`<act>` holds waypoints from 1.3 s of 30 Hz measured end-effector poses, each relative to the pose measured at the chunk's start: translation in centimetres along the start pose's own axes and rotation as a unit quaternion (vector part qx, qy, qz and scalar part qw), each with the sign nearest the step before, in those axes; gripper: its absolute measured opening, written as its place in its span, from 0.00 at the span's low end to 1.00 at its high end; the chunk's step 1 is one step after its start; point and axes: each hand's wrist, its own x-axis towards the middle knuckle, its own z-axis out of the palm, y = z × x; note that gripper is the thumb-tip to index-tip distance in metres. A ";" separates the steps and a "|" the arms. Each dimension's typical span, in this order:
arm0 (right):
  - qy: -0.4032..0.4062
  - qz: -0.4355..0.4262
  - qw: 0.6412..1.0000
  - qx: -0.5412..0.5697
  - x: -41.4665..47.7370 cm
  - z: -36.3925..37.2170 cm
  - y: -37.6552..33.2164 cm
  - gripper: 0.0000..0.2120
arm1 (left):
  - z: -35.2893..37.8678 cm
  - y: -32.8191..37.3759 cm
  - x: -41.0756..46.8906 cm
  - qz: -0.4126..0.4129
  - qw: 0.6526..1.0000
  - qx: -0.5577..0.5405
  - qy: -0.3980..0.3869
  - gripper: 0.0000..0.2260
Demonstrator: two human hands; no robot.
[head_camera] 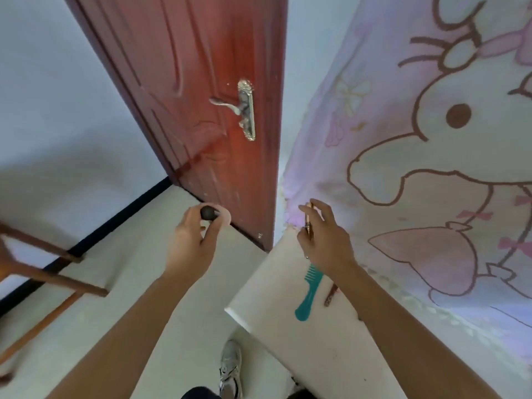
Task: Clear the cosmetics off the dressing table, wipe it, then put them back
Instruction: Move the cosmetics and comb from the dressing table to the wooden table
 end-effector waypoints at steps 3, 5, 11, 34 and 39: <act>-0.010 -0.086 0.995 0.041 2.4 1.9 -6.8 0.24 | -6.1 -1.6 -2.6 -0.030 0.995 0.035 0.083 0.05; -0.013 -0.144 0.987 0.075 3.4 3.4 -12.6 0.25 | -10.9 -3.0 -4.5 -0.044 0.988 0.073 0.132 0.05; -0.039 -0.292 0.950 0.106 3.5 9.0 -32.3 0.22 | -26.8 -9.6 -10.8 -0.109 0.956 0.100 0.254 0.07; -0.188 -0.467 0.856 0.118 2.3 36.5 -76.6 0.26 | -61.9 -36.2 -16.8 -0.273 0.866 0.188 0.373 0.06; -0.217 -0.463 0.850 0.126 8.4 42.4 -84.9 0.24 | -68.2 -42.9 -11.6 -0.322 0.858 0.180 0.356 0.05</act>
